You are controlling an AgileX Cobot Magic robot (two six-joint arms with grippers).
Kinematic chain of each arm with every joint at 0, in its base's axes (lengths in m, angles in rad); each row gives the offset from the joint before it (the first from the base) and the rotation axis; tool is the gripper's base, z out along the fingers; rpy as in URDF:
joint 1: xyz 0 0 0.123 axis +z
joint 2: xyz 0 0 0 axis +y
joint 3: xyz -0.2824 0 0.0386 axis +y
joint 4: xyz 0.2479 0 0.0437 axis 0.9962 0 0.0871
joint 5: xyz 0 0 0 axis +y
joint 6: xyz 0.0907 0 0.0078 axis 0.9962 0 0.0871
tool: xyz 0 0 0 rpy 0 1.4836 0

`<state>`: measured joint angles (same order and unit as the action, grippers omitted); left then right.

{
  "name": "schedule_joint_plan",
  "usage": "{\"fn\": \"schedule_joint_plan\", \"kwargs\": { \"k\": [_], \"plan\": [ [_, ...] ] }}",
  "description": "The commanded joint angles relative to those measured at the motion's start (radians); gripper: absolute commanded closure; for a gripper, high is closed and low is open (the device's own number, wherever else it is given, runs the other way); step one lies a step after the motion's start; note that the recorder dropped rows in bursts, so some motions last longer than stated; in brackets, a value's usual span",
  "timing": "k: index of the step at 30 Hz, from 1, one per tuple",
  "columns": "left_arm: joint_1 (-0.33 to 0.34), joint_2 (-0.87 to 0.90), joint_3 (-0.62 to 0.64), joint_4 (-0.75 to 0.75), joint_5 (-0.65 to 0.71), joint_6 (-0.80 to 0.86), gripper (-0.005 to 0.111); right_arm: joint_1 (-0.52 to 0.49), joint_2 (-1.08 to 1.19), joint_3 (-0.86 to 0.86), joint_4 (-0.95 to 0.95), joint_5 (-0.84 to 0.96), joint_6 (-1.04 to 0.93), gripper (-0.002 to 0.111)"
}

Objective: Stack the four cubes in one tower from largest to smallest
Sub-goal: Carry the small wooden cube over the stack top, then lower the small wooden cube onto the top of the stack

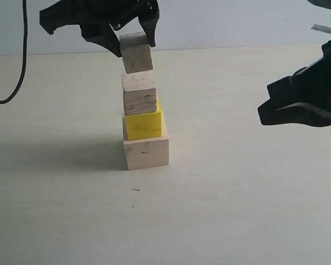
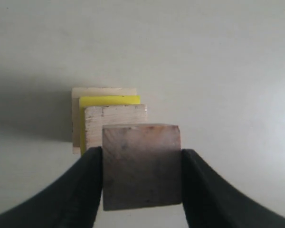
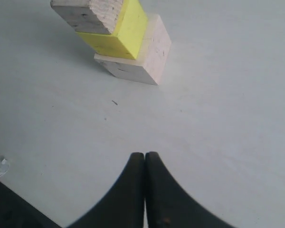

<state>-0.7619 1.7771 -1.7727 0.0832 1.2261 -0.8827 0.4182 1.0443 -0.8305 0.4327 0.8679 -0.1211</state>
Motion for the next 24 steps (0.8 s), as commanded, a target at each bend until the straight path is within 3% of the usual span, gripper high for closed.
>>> {"fn": "schedule_joint_plan", "kwargs": {
  "k": [1, 24],
  "plan": [
    [-0.005, 0.006, 0.002, 0.023, -0.005, -0.014, 0.107, 0.000, -0.009, 0.003, 0.001, -0.003, -0.010, 0.108],
    [-0.005, 0.034, 0.002, 0.040, -0.005, -0.012, 0.107, 0.000, -0.009, 0.003, 0.001, -0.007, -0.010, 0.108]
  ]
}}
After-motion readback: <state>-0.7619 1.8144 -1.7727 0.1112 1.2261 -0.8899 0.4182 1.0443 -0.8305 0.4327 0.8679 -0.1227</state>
